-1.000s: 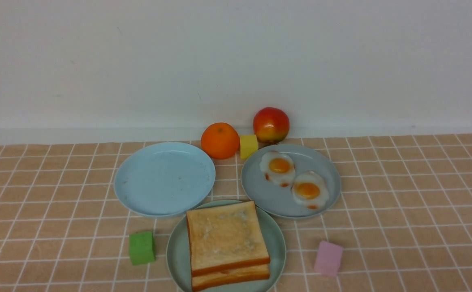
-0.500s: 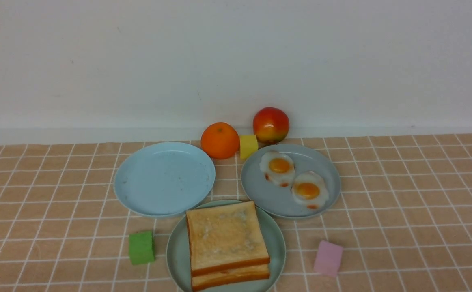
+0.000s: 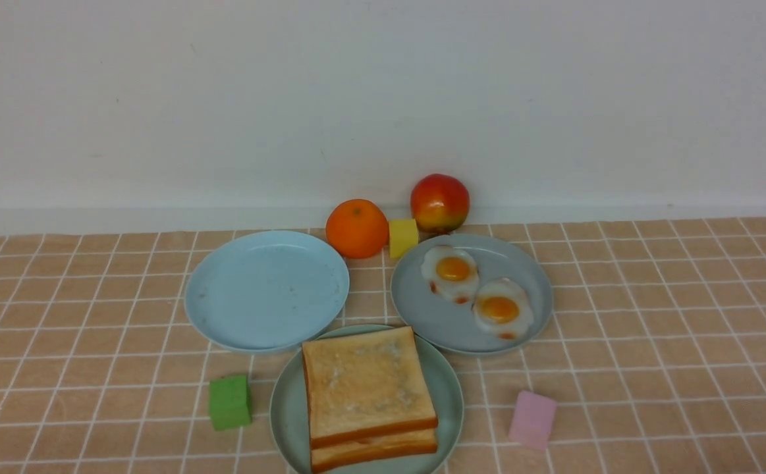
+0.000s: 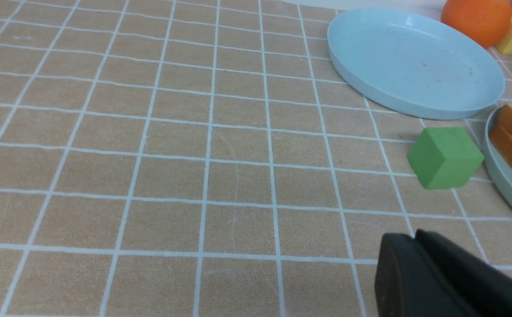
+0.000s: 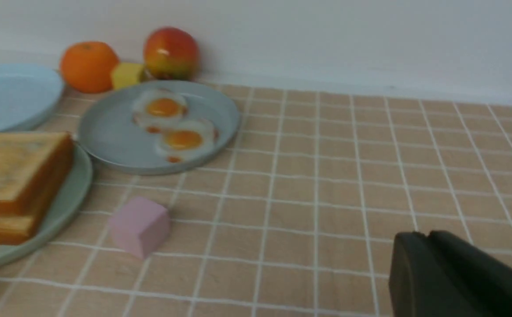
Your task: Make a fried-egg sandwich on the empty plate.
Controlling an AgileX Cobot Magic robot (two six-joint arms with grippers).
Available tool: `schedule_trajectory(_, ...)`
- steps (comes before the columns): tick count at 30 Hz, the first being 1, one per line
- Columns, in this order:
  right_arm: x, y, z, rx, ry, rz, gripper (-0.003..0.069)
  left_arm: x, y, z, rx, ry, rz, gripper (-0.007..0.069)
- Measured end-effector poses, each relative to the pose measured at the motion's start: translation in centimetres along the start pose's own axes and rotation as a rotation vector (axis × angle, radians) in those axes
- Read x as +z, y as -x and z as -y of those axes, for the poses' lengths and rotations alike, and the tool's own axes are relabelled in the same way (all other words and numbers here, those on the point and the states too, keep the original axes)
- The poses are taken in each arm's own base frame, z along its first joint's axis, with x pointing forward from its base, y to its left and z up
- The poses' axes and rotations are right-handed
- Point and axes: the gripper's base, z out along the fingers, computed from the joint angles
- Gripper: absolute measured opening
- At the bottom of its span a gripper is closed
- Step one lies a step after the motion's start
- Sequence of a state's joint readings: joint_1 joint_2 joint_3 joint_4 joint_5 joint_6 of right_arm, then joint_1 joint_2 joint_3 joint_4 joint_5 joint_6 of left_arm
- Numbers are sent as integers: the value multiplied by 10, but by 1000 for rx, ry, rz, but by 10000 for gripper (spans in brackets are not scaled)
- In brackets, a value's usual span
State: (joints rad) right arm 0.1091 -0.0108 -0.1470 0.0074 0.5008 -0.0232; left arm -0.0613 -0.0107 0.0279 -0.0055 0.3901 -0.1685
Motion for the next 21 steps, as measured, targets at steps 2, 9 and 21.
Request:
schedule_trajectory(2,9,-19,0,18,-6,-42,55,0,0,0,0,0,2,39)
schedule_trajectory(9,19,-40,0,18,-8,-52,66,0,0,0,1,-1,3,44)
schedule_trajectory(21,20,-40,0,18,-8,-49,80,0,0,0,2,-1,3,60)
